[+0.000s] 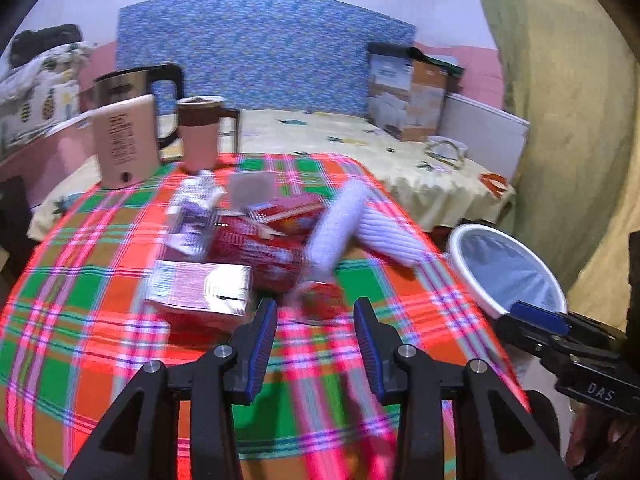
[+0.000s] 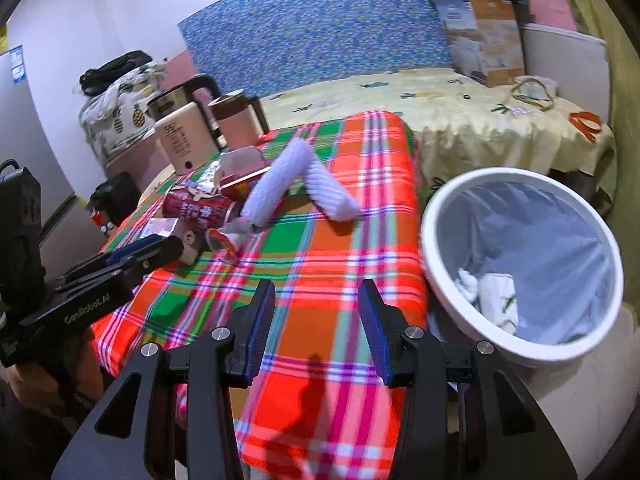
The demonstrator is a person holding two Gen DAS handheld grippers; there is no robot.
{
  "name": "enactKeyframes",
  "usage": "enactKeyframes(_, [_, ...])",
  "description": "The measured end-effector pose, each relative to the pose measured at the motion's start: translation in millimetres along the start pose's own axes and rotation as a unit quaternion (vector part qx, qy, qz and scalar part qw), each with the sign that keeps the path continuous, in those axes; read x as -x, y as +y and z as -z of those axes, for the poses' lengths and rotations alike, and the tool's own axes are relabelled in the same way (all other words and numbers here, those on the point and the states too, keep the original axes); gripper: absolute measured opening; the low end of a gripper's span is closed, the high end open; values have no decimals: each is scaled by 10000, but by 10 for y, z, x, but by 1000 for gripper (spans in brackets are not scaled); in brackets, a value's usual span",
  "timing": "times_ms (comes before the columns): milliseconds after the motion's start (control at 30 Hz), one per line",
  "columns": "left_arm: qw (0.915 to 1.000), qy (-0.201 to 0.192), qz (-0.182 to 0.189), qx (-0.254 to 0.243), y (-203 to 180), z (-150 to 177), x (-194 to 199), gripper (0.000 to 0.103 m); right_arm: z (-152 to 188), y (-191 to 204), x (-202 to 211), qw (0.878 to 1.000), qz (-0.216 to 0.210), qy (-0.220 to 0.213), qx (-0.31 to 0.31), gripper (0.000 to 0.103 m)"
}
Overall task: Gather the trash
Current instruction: 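Move both open tools back over the table, then grasp the white milk carton with the left tool while the right tool approaches the red cartoon can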
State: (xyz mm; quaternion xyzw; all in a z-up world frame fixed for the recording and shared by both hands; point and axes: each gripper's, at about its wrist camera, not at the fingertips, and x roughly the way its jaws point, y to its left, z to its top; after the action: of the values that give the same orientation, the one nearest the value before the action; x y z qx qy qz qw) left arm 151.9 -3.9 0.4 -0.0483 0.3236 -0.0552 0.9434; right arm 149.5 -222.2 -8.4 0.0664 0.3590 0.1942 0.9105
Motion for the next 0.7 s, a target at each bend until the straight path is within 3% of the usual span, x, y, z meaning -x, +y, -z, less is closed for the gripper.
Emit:
enactKeyframes(167, [9990,-136,-414,126,271,-78,-38,52,-40,87,-66,9999,-93,29,80,46])
enactKeyframes(467, [9949,1,-1004,101,521,-25,-242,53,-90,166,-155,9998,-121,60,140,46])
enactKeyframes(700, [9898,7,-1305,565,934,67,-60,53,-158,277,-234,9992,-259,44,288,46])
